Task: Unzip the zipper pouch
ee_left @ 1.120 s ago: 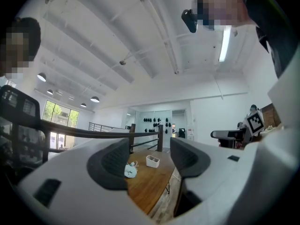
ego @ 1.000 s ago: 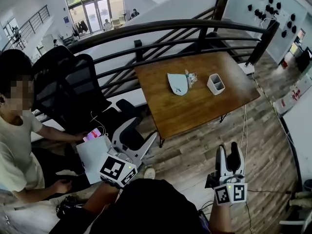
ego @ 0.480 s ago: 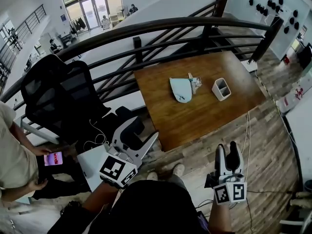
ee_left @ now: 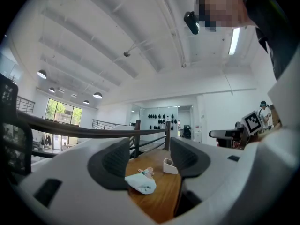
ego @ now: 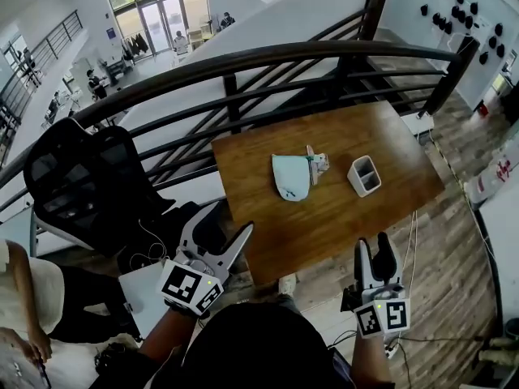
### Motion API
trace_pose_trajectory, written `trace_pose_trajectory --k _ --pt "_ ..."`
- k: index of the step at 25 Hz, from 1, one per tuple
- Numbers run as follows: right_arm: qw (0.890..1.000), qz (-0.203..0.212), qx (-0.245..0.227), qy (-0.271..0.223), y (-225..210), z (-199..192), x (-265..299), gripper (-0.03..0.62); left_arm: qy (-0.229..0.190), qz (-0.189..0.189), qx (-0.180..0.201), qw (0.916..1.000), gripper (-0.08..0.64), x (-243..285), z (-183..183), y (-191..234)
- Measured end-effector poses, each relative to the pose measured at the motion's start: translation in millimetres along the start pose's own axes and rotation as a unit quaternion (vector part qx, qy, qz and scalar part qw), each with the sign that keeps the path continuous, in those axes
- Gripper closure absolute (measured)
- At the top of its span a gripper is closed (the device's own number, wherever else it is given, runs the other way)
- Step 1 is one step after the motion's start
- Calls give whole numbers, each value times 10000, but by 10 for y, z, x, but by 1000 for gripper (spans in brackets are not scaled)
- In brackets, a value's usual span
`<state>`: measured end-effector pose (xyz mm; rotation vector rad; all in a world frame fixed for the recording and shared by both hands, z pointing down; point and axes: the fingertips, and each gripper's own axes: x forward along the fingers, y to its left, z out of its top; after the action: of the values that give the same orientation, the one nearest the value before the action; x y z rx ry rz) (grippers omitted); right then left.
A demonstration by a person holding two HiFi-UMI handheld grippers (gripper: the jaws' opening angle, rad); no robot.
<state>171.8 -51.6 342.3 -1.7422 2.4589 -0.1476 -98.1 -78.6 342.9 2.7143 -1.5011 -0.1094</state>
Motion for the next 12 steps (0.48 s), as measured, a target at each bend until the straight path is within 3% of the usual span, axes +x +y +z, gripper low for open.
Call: trace_pose_trajectory --k 12 --pt "9978 449 353 322 -817 -154 826 396 225 413 -23 9989 291 1006 -232 97"
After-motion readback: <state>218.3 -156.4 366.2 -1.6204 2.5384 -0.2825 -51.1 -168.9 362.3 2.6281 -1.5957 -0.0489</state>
